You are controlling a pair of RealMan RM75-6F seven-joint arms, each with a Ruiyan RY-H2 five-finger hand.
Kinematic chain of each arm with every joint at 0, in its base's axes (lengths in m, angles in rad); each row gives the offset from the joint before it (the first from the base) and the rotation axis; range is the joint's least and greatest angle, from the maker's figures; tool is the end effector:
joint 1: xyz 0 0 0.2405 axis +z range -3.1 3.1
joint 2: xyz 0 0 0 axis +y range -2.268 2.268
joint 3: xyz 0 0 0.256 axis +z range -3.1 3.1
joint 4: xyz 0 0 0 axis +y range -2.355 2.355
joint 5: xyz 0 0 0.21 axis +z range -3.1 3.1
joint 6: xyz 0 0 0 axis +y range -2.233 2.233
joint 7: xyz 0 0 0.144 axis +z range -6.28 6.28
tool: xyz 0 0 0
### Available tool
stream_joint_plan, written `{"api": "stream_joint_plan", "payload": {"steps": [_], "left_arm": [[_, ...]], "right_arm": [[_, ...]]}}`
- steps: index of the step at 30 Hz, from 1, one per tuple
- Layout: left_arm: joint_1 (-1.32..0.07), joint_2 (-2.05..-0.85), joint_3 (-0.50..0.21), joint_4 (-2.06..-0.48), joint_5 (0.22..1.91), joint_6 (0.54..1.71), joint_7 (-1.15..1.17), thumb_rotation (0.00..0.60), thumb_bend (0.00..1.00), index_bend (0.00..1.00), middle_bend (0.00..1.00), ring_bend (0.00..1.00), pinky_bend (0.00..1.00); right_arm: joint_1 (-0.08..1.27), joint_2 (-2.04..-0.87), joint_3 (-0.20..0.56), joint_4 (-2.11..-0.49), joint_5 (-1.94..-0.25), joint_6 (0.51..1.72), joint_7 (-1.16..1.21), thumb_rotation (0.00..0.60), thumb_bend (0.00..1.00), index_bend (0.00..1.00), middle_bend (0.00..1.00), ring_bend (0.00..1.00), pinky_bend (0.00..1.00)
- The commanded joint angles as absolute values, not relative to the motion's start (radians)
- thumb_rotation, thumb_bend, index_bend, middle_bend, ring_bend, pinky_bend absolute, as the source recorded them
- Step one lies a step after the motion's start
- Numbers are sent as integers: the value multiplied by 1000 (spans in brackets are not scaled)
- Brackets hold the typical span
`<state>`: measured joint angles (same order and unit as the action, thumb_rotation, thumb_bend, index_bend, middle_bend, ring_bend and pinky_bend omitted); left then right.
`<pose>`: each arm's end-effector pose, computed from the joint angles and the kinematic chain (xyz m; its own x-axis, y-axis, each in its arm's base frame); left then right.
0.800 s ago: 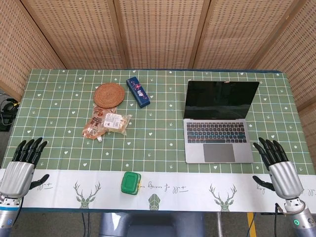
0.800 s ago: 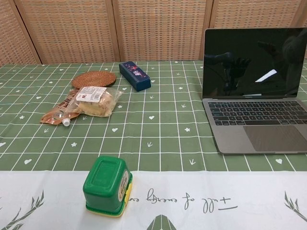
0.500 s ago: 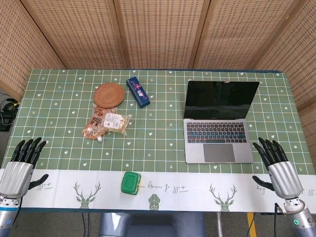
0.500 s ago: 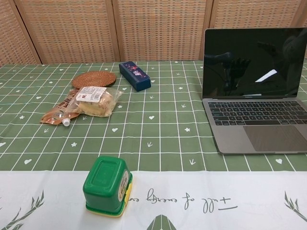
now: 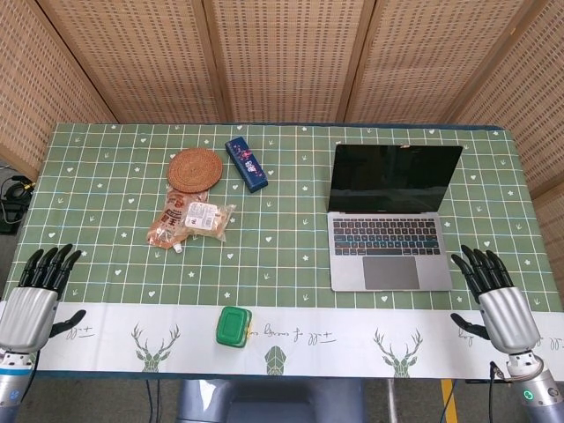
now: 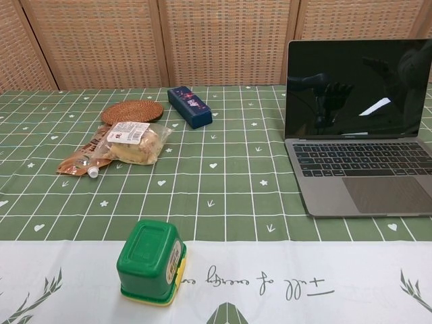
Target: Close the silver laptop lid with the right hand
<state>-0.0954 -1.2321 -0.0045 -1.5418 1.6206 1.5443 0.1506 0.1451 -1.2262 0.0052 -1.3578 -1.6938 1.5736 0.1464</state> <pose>-0.2962 0.1737 0.1241 0.4954 -0.0331 0.8680 0.8583 -0.1348 -0.4951 -0.3123 -0.1912 0.1405 0.3976 0.0480 0.9163 -0.8829 -0.2518 0.3963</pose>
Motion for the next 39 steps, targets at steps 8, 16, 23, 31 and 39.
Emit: {"api": "stream_joint_plan", "payload": {"steps": [8, 16, 23, 31, 39], "left_arm": [[-93, -1226, -9, -1548, 1617, 1551, 147, 600, 136, 0, 0, 0, 0], [-99, -1225, -19, -1550, 1599, 1538, 149, 600, 135, 0, 0, 0, 0], [-111, -1229, -28, -1544, 1571, 1508, 153, 600, 135, 0, 0, 0, 0], [-124, -1238, -35, -1533, 1544, 1475, 154, 600, 136, 0, 0, 0, 0], [-134, -1239, -41, -1531, 1533, 1462, 149, 600, 135, 0, 0, 0, 0]], "right_arm": [[166, -1222, 23, -1371, -1679, 1549, 158, 600, 123, 0, 0, 0, 0], [283, -1203, 113, -1432, -1590, 1389, 111, 600, 156, 0, 0, 0, 0], [416, -1199, 220, -1443, -1443, 1198, 27, 600, 219, 0, 0, 0, 0], [551, -1228, 313, -1379, -1302, 1045, -66, 600, 425, 82, 5, 0, 103], [648, -1271, 350, -1302, -1217, 960, -152, 600, 691, 153, 50, 0, 111]]}}
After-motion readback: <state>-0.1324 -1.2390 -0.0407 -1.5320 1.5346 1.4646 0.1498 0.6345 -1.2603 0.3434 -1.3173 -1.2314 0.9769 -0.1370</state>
